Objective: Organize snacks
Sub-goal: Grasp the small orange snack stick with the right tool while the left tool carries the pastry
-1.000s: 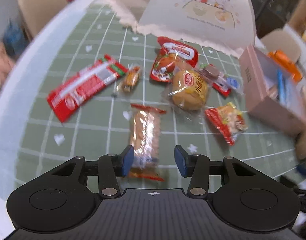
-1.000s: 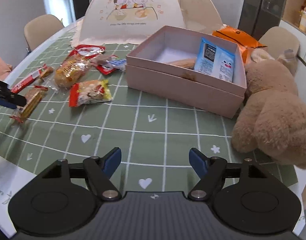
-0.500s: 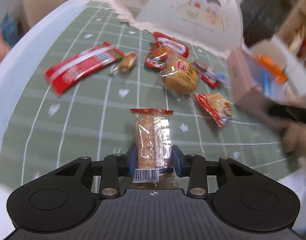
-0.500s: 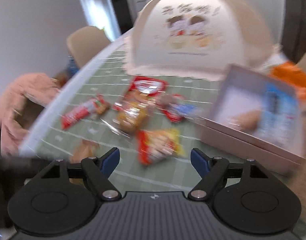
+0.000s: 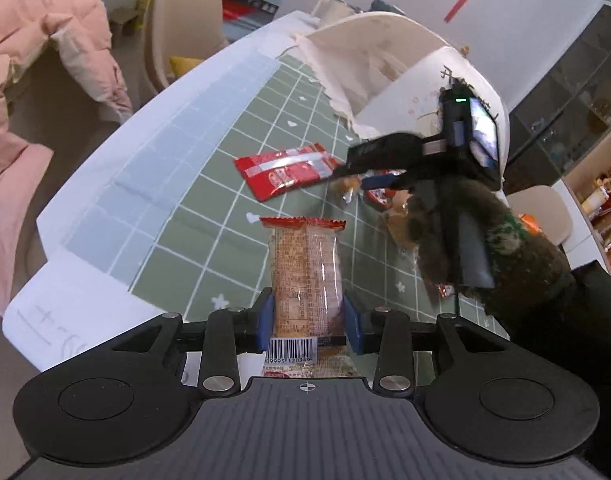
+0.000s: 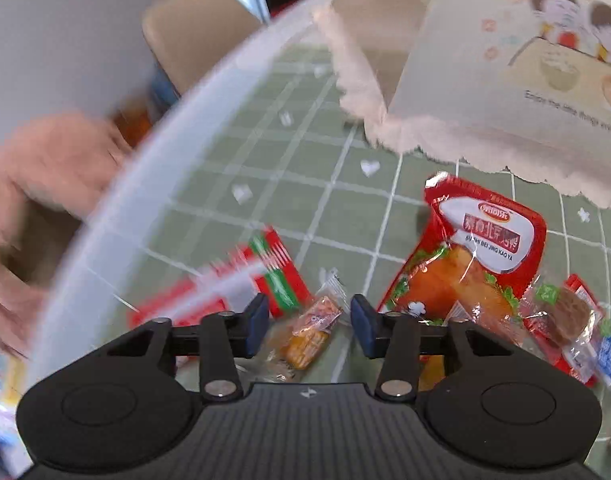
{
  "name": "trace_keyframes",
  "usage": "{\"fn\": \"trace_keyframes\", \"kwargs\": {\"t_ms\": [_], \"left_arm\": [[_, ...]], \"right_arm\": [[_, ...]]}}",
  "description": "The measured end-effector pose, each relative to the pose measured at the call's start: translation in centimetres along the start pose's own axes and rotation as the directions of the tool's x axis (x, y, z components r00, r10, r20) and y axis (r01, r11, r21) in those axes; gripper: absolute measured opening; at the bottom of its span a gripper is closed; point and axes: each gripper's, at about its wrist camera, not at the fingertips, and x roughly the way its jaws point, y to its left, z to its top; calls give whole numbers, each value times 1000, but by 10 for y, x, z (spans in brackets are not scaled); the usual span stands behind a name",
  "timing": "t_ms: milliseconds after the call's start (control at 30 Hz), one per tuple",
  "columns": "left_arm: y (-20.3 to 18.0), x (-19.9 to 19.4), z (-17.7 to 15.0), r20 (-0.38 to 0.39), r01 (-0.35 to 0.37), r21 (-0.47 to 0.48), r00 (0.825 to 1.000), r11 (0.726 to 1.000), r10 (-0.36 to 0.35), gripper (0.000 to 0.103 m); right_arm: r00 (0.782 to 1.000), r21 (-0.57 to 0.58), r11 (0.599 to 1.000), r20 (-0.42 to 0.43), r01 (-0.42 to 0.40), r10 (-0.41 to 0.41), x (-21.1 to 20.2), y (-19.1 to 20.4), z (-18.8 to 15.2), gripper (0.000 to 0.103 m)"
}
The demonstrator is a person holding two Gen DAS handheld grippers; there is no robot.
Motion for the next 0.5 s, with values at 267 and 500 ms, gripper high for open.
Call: {"fn": "trace_keyframes", "kwargs": {"t_ms": [267,500], "left_arm": [[-15,23,-10,-73,59,44,996,997,-55,41],[-76,52,-34,-212,219,193,961,957,-177,41]], "right_arm": [[986,-53,985,32,-163,165,-85,-17,-75,23],[986,-44,999,166,-16,23,-180,-75,-152,23]]}}
